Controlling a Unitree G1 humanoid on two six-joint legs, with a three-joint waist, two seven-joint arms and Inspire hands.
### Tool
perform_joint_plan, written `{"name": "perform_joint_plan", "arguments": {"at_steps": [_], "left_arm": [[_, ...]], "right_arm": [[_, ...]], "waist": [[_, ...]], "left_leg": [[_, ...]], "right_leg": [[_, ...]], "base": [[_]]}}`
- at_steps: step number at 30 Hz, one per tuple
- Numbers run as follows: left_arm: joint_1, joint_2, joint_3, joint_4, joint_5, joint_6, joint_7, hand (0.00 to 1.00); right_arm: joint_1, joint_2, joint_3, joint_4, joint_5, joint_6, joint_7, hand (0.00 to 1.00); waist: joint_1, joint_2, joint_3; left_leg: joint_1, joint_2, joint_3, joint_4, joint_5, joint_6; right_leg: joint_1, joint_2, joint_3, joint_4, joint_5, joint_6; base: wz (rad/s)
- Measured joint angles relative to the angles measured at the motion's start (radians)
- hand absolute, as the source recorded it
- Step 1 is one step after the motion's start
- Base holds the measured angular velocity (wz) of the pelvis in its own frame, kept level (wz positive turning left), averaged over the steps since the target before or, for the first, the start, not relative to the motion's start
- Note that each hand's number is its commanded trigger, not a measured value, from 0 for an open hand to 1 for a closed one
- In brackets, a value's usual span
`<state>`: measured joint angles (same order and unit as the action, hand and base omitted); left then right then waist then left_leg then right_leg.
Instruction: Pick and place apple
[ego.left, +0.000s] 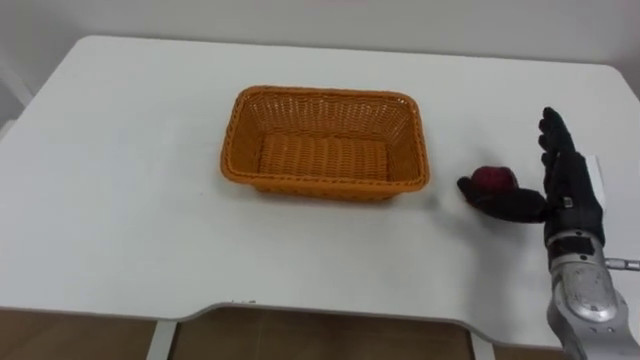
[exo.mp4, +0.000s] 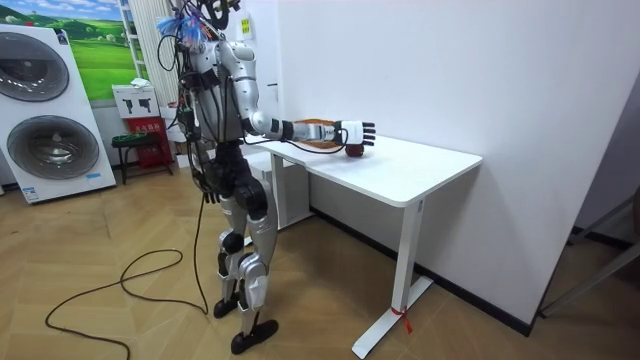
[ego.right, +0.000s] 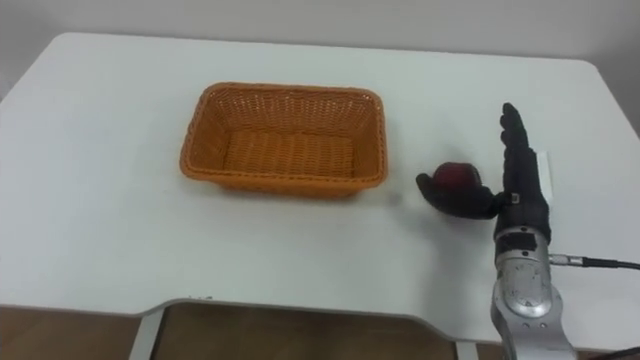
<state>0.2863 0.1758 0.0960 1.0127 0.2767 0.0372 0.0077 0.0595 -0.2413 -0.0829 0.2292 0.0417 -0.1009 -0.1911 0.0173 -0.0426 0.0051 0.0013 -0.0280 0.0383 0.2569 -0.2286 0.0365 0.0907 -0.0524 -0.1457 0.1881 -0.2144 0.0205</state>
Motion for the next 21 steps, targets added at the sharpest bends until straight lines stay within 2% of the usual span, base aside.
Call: {"name": "perform_joint_plan", "arguments": {"at_steps": [2, 8, 14, 21], "left_arm": [[0.005, 0.0, 0.0, 0.004, 0.0, 0.002, 0.0, 0.0], [0.012, 0.0, 0.001, 0.01, 0.001, 0.007, -0.001, 0.0], [0.01, 0.0, 0.001, 0.01, 0.002, 0.007, -0.002, 0.0], [0.01, 0.003, 0.008, 0.01, 0.02, 0.005, -0.024, 0.0]], "right_arm": [[0.0, 0.0, 0.0, 0.004, 0.0, 0.012, 0.009, 0.0], [0.0, 0.0, -0.003, 0.071, -0.01, 0.015, 0.033, 0.0], [-0.024, -0.013, -0.009, 0.127, 0.006, 0.018, 0.065, 0.0], [-0.048, -0.049, -0.009, 0.152, 0.007, 0.018, 0.127, 0.0]], "waist": [[-0.004, 0.002, 0.0011], [-0.013, 0.004, -0.0005], [-0.012, 0.004, -0.0046], [-0.003, -0.007, 0.0011]], "left_leg": [[0.0, 0.0, 0.0, 0.0, 0.0, 0.0], [0.01, 0.0, -0.001, 0.0, 0.0, 0.0], [0.016, 0.0, -0.001, 0.0, 0.0, 0.0], [0.016, 0.001, -0.001, -0.001, 0.0, 0.0]], "right_leg": [[0.0, 0.0, 0.0, 0.0, 0.0, 0.0], [0.011, 0.0, -0.004, -0.002, 0.0, 0.0], [0.016, -0.001, -0.004, -0.001, 0.0, 0.0], [0.016, -0.001, -0.01, 0.001, 0.0, 0.0]], "base": [[0.0], [0.0], [0.0], [0.01]]}}
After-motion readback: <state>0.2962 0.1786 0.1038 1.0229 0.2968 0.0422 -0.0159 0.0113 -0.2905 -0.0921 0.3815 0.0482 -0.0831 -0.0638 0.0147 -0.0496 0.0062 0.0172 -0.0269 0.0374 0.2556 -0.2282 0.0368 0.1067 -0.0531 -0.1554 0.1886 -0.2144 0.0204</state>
